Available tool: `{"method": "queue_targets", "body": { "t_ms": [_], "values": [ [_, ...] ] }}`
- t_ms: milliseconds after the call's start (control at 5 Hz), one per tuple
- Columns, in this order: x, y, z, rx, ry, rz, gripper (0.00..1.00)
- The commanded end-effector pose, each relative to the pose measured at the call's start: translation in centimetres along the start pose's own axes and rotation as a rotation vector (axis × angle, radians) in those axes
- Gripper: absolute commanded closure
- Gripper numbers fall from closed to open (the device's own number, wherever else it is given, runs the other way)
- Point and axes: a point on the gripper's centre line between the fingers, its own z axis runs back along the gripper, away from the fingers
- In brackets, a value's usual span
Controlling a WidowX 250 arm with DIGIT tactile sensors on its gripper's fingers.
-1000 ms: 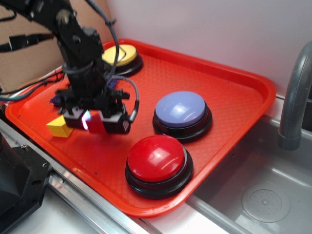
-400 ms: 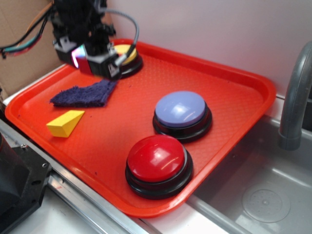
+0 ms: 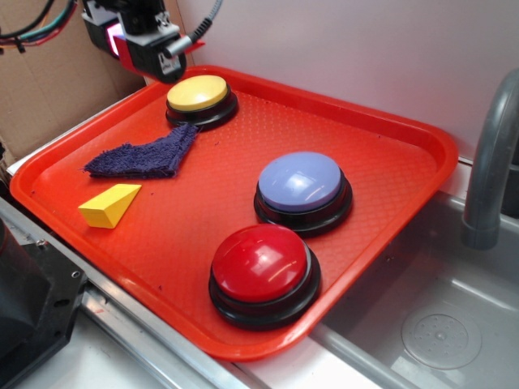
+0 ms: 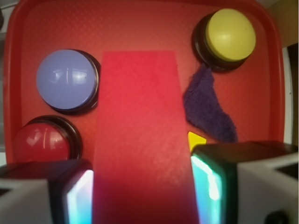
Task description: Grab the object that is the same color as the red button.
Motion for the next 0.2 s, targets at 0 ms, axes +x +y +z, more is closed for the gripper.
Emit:
{"method": "queue_targets", "body": {
  "t_ms": [0],
  "values": [
    [0.48, 1.66, 1.42, -0.031, -0.110, 0.071, 1.00]
  ]
}}
